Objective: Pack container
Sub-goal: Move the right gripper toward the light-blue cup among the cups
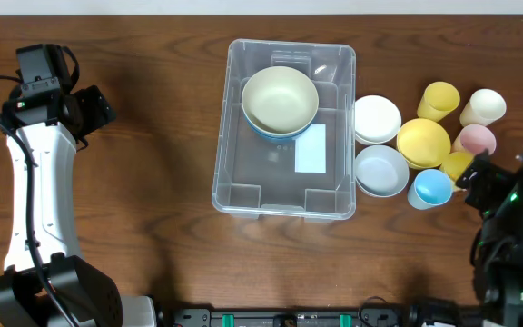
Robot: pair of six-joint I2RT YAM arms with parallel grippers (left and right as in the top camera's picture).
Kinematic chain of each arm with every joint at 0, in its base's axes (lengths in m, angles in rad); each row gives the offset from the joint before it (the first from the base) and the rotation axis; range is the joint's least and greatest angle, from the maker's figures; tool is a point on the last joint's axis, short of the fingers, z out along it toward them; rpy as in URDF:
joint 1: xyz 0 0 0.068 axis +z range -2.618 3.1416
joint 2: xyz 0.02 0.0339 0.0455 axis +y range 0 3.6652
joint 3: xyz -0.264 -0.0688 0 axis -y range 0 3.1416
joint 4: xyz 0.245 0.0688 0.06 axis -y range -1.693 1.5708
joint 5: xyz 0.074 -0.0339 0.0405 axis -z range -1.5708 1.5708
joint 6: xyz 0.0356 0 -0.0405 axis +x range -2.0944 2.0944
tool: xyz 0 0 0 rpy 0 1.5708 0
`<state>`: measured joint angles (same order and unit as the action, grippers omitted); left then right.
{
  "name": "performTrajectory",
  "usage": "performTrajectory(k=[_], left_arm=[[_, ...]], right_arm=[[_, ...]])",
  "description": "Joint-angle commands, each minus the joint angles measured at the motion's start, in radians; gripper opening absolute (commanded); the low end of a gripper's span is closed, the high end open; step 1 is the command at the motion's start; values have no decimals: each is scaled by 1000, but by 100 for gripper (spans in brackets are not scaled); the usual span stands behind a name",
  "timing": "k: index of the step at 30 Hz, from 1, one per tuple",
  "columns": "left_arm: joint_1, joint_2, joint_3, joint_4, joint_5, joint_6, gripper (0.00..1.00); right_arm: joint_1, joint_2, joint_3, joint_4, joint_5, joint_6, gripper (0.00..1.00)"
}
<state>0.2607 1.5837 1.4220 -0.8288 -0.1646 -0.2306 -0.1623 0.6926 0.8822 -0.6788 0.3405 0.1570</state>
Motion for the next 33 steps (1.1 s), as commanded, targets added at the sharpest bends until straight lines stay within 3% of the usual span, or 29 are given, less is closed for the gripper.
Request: performTrajectory(k=[1,12,17,23,31,33], left_arm=[[3,-22,26,1,-12,9,98],[3,-22,26,1,-12,9,98],[3,-22,26,1,-12,9,98],[3,-22,26,1,-12,9,98],[3,-22,26,1,-12,9,98],[3,-22,26,1,-12,9,98]], right_arm=[[-9,19,123,-59,-59,28,99],[-9,-31,219,-126,-139,101,99],[-9,47,219,-224,-92,251,88],[-21,206,219,-482,51,470,73],[-101,346,219,-641,39,470,69],[-121,371,219,-640,7,442,62]])
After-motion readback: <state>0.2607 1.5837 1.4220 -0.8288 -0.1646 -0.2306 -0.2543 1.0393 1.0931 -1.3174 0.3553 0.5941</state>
